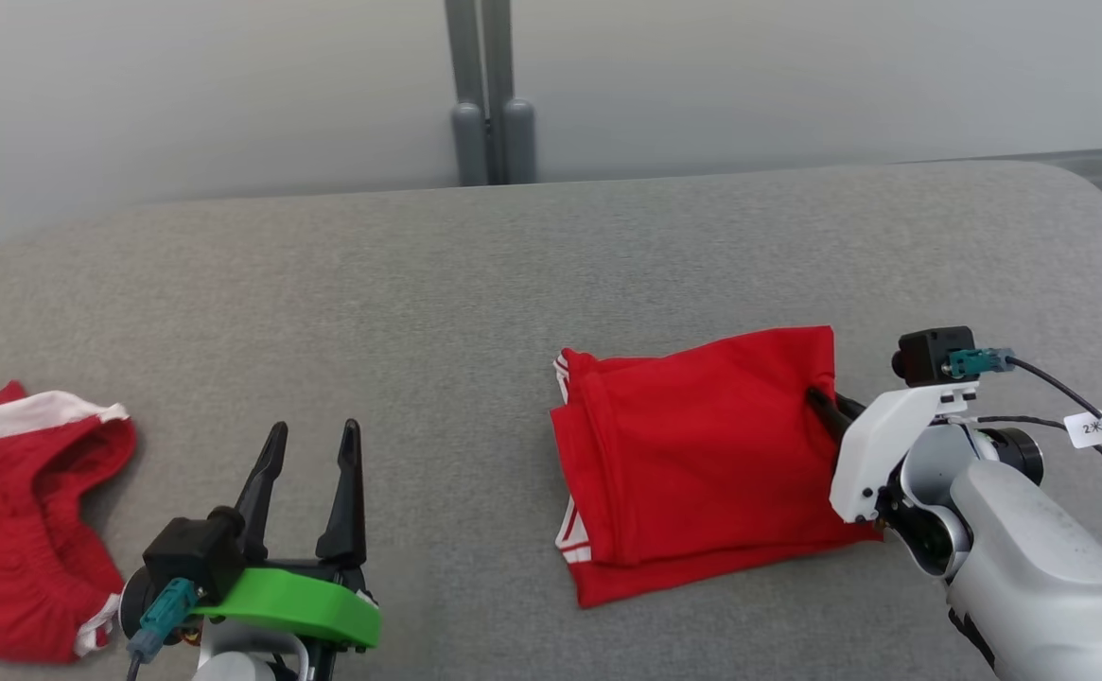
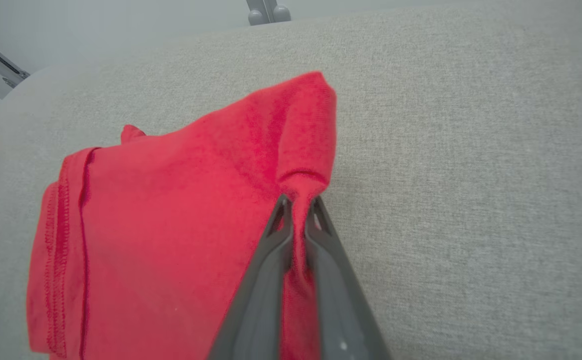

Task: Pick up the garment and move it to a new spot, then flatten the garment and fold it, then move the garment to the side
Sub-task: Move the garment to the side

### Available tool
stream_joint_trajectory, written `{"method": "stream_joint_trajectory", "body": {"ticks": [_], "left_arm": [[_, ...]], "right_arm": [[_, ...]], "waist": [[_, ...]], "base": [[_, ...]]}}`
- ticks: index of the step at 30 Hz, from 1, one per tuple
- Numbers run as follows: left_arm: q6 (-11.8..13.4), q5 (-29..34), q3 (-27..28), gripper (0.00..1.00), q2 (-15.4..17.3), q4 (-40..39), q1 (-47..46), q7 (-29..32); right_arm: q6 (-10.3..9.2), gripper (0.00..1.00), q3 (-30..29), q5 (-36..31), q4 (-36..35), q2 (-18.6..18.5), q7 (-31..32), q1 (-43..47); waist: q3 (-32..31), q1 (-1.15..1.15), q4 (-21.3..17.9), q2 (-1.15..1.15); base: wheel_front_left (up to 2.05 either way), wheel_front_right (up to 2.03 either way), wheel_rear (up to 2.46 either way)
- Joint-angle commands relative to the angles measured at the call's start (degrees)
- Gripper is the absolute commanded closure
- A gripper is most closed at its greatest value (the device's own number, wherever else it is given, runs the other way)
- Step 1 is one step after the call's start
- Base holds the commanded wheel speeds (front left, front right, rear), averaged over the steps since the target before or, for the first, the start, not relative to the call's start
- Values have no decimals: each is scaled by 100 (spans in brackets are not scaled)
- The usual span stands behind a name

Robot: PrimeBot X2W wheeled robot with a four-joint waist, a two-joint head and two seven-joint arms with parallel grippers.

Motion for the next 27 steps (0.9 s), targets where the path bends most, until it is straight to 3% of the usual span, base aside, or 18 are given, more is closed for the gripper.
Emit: {"method": "stream_joint_trajectory", "body": {"ticks": [1, 7, 13, 20, 27], "left_arm": [[-17, -33, -33, 0, 2, -13, -127, -15], [-18, 5, -171, 0, 55, -6, -314, -14], [-21, 22, -340, 0, 147, 29, -459, -8], [-22, -1, -450, 0, 247, 44, -575, -8], [-23, 45, -523, 0, 364, -7, -721, 7]], "right_arm": [[-2, 100, 33, 30, -29, -65, -46, -80], [-2, 100, 188, 129, -114, -133, -173, -224], [-2, 100, 321, 216, -192, -171, -381, -325], [-2, 100, 409, 333, -215, -215, -612, -393], [-1, 100, 511, 365, -353, -396, -880, -663]], "waist": [[29, 0, -678, 0], [198, 0, -1394, 0], [356, 0, -1839, 0], [506, 0, -2072, 0], [826, 0, -1999, 0]], "base": [[0, 0, 0], [0, 0, 0], [0, 0, 0], [0, 0, 0], [0, 0, 0]]}}
